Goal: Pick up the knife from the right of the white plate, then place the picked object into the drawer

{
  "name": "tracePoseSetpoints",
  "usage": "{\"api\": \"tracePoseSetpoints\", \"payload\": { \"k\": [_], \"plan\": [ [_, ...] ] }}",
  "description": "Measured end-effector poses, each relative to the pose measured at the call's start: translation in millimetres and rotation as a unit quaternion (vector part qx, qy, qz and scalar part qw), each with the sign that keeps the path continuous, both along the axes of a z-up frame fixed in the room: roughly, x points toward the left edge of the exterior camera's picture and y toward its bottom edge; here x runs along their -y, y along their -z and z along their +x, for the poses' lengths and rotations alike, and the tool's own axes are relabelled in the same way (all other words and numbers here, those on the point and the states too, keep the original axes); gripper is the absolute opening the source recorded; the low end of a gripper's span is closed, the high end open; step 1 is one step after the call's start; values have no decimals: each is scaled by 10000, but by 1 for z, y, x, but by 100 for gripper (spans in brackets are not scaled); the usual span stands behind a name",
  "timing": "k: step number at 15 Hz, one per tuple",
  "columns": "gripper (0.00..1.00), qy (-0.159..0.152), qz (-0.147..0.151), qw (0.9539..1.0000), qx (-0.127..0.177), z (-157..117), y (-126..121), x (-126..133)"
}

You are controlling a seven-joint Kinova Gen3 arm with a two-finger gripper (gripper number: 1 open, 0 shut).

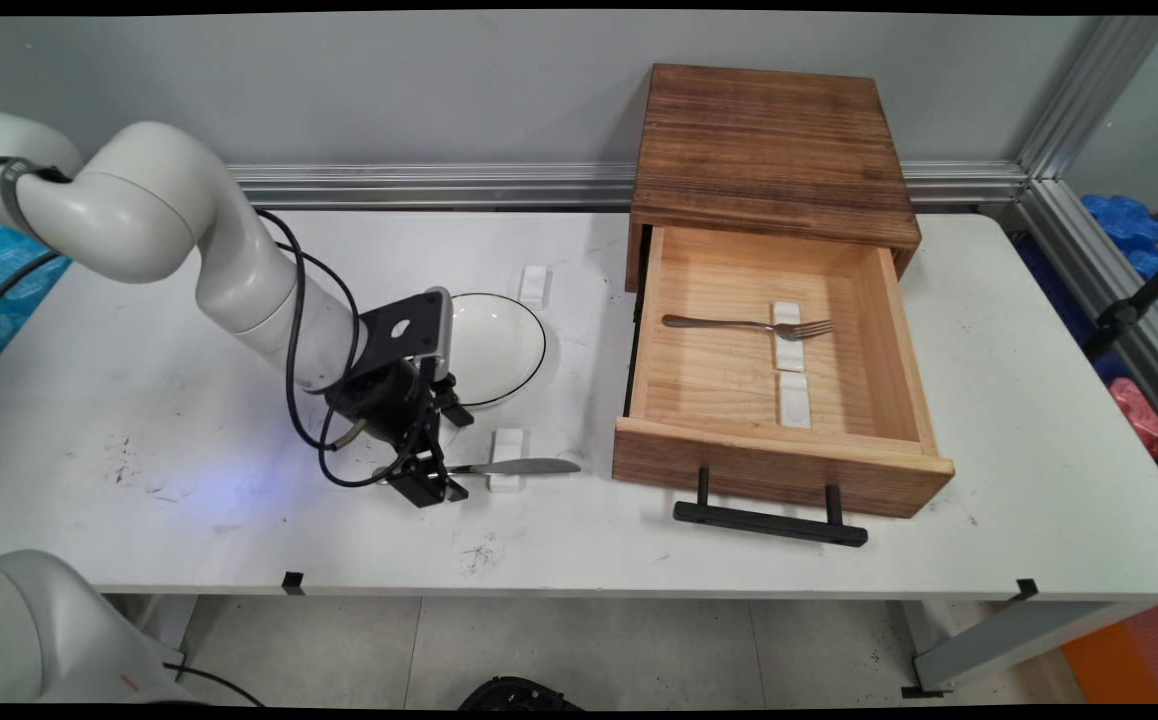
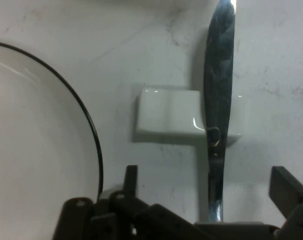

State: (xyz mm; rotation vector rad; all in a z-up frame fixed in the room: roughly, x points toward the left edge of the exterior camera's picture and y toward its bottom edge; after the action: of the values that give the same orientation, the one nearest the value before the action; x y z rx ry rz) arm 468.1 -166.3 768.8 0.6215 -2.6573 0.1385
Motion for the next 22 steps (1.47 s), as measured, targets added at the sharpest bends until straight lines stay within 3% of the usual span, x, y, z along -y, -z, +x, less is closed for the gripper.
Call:
{"api": "tracePoseSetpoints", "payload": {
  "k": [1, 2, 22],
  "plan": [
    [100, 3, 3, 10000, 1, 0, 0, 0],
    [0, 6, 3, 10000, 1, 0, 1, 0],
    [0, 297, 66, 9995, -52, 6, -13, -10]
  ]
}}
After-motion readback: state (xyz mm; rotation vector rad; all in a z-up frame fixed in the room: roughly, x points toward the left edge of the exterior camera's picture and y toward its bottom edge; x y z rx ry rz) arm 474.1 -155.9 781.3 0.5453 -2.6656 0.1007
